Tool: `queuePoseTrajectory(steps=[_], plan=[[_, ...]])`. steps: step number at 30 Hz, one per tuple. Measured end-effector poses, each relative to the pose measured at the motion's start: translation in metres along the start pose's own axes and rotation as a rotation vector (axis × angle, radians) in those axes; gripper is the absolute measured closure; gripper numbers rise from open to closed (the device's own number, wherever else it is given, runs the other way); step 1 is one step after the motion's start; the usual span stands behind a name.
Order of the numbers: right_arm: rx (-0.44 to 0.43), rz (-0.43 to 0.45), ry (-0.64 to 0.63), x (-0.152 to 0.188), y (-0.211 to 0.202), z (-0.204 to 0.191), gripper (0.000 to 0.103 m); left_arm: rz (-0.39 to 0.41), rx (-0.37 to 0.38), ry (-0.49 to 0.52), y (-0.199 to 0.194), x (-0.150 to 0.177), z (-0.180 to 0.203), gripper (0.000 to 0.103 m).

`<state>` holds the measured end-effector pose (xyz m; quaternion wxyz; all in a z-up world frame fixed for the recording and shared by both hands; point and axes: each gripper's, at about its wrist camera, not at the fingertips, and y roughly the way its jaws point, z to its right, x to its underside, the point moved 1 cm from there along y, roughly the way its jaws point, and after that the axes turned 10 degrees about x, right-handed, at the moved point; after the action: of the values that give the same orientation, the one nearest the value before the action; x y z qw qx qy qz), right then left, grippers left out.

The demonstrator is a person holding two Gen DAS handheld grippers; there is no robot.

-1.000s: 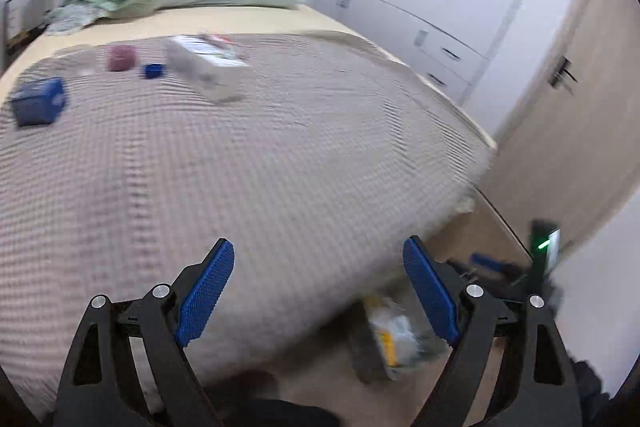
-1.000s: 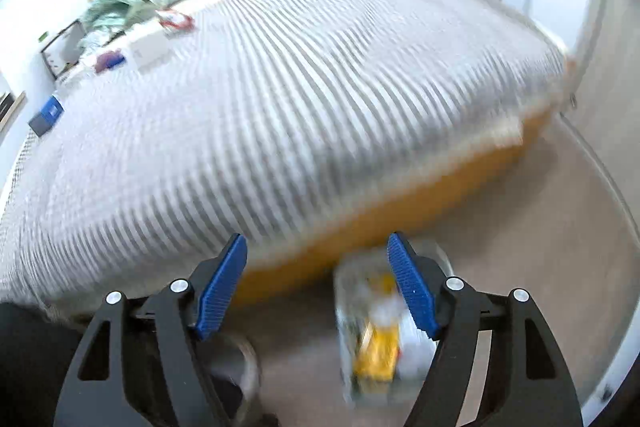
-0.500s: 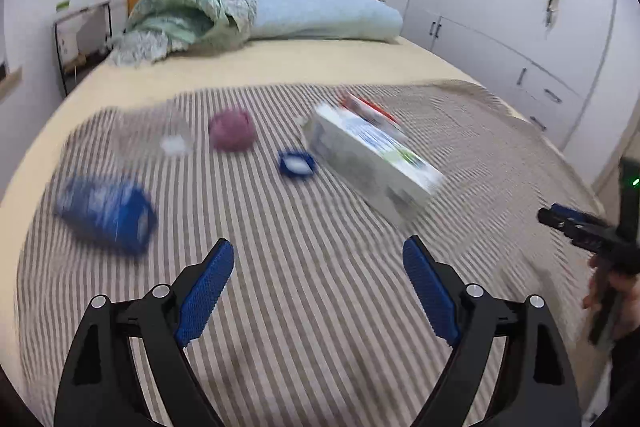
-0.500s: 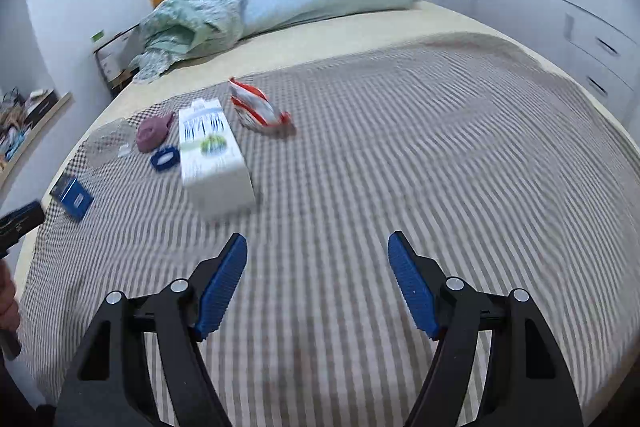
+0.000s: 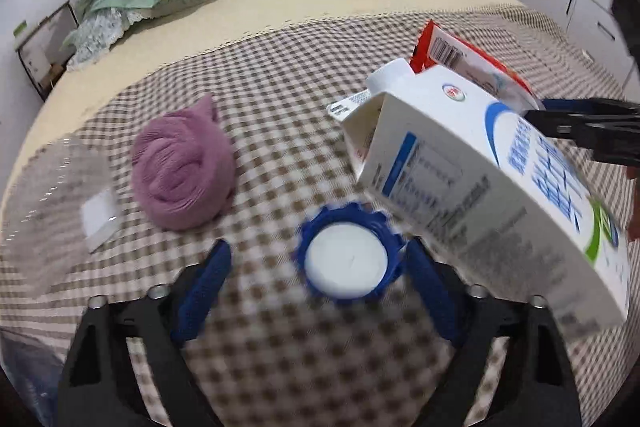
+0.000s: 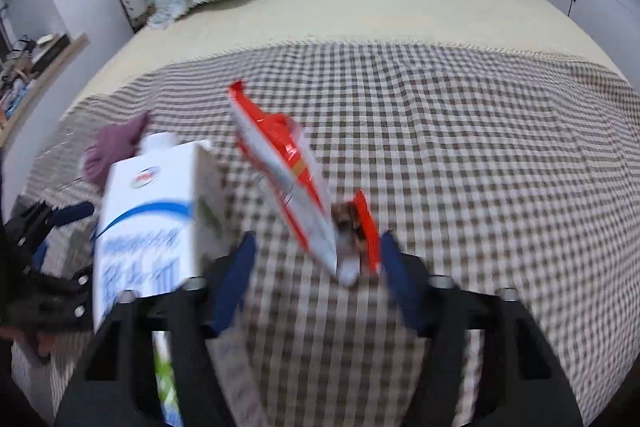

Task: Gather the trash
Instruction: 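Grasp the blue bottle cap with the left tool while the right tool grasps the red snack bag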

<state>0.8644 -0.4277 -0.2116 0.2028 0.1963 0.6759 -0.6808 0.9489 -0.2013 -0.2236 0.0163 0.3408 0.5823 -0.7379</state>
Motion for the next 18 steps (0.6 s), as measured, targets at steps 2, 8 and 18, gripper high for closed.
queuePoseTrajectory(steps=[2, 8, 18], plan=[[0.012, -0.027, -0.006, -0.001, 0.008, -0.001, 0.089, -0.034, -0.004, 0.011, 0.008, -0.001, 0.001, 0.052], [0.024, 0.097, 0.025, 0.017, -0.061, 0.015, 0.103, 0.042, 0.042, 0.002, -0.049, 0.011, 0.008, 0.052], [0.084, 0.222, 0.089, 0.163, -0.257, 0.068, 0.103, 0.219, 0.154, -0.038, -0.233, 0.083, 0.065, 0.052]])
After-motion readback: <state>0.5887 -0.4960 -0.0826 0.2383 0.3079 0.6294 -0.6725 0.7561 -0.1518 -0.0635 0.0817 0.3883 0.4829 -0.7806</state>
